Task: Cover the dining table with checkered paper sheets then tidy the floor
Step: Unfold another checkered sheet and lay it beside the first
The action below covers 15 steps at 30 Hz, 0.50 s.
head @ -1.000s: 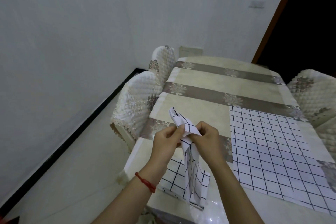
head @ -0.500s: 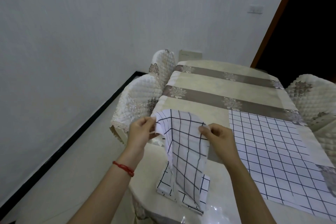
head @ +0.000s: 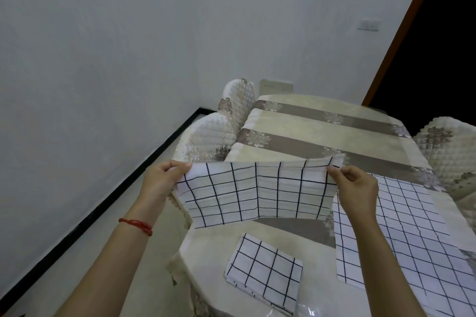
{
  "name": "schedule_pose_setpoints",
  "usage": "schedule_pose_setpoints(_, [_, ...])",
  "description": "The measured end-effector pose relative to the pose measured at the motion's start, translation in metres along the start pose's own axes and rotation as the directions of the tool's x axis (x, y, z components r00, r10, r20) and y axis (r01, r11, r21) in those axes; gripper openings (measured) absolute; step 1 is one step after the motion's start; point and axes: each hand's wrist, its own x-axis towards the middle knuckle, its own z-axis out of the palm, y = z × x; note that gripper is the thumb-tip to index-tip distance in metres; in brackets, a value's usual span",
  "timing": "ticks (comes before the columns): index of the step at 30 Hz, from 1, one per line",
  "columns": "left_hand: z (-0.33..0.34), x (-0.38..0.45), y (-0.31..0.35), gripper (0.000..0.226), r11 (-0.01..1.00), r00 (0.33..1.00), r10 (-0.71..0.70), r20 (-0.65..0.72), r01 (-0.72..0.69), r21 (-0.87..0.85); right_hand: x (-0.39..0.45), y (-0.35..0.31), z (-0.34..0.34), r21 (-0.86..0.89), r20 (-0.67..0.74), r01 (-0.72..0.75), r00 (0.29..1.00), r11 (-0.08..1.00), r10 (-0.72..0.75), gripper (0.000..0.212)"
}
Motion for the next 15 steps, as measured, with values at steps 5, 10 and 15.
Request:
schedule_pose_setpoints(5, [-0.007, 0.006, 0.001, 0.018, 0.999, 0.999, -0.032, 0.000, 0.032, -0.031, 0.005, -0.001, 0.001, -0.045, 0.062, 0.071, 0.996, 0.996, -0.068, 0.013])
schedule_pose_setpoints(10, [-0.011, 0.015, -0.004, 0.016, 0.991, 0.998, -0.050, -0.027, 0.046, -0.128, 0.008, 0.001, 0.003, -0.031, 0.071, 0.118, 0.991, 0.993, -0.115, 0.023])
schedule_pose_setpoints(15, [-0.026, 0.031, -0.016, 0.015, 0.982, 0.980, -0.111, -0.164, 0.083, -0.173, 0.009, -0.004, 0.000, 0.103, 0.007, 0.135, 0.991, 0.985, -0.137, 0.035])
